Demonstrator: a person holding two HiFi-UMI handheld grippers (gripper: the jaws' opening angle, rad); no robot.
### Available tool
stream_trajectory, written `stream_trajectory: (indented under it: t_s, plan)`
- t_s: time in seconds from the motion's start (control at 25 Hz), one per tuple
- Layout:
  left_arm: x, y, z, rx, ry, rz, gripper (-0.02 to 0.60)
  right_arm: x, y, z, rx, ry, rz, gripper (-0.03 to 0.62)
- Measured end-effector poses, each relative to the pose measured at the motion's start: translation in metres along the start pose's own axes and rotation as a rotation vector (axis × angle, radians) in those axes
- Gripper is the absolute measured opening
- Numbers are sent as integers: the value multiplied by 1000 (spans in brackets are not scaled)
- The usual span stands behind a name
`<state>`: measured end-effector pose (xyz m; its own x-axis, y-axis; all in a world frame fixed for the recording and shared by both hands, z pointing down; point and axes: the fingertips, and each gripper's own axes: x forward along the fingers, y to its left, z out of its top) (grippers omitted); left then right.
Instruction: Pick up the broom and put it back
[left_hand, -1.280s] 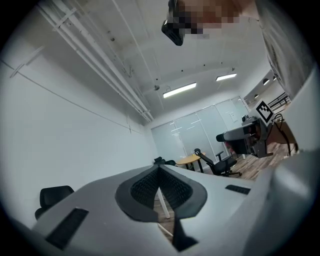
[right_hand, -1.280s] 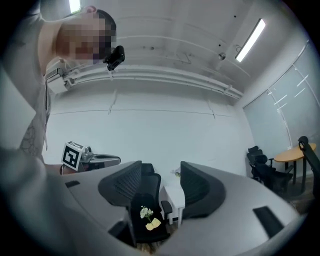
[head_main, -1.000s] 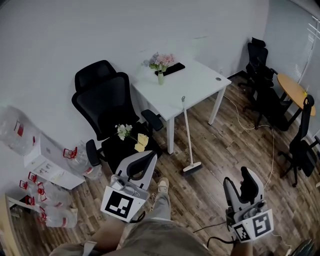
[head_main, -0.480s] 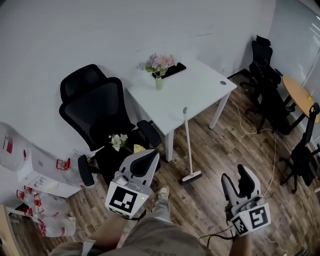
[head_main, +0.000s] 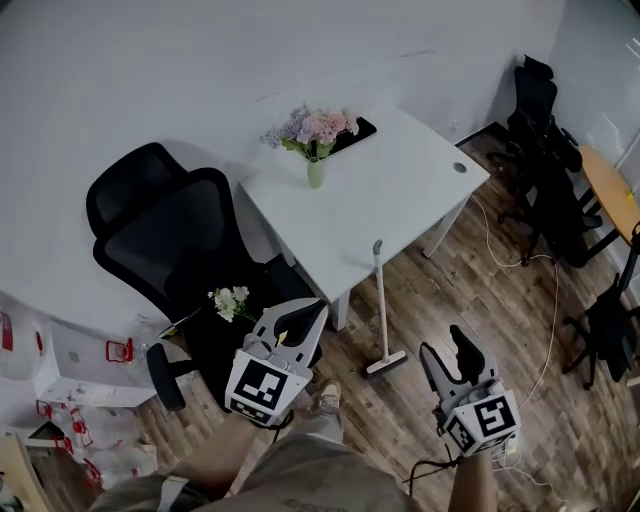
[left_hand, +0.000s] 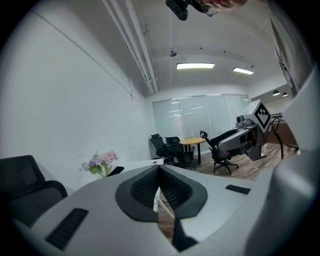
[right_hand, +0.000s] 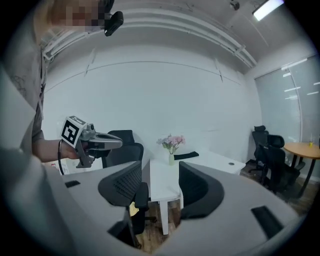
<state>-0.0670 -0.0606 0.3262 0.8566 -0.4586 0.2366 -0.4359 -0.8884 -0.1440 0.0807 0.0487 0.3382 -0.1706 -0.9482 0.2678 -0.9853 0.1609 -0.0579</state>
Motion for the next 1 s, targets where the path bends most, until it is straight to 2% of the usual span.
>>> stream_trajectory:
  t_s: [0.24,0.48,0.76,1.0]
  plan:
    - [51,30,-28,-25,57,-50,15,73,-25,-32,92,73,19,244]
    - [96,48,-58,-63,70,-67,15,133,-42,-72,139,184,38,244]
    - [130,49,-114,-135,176,-75,15,182,-62,-140,137,299,62,244]
    - [151,48,-165,-178,256,-42,15,216,-75,-197,140,359,111,243]
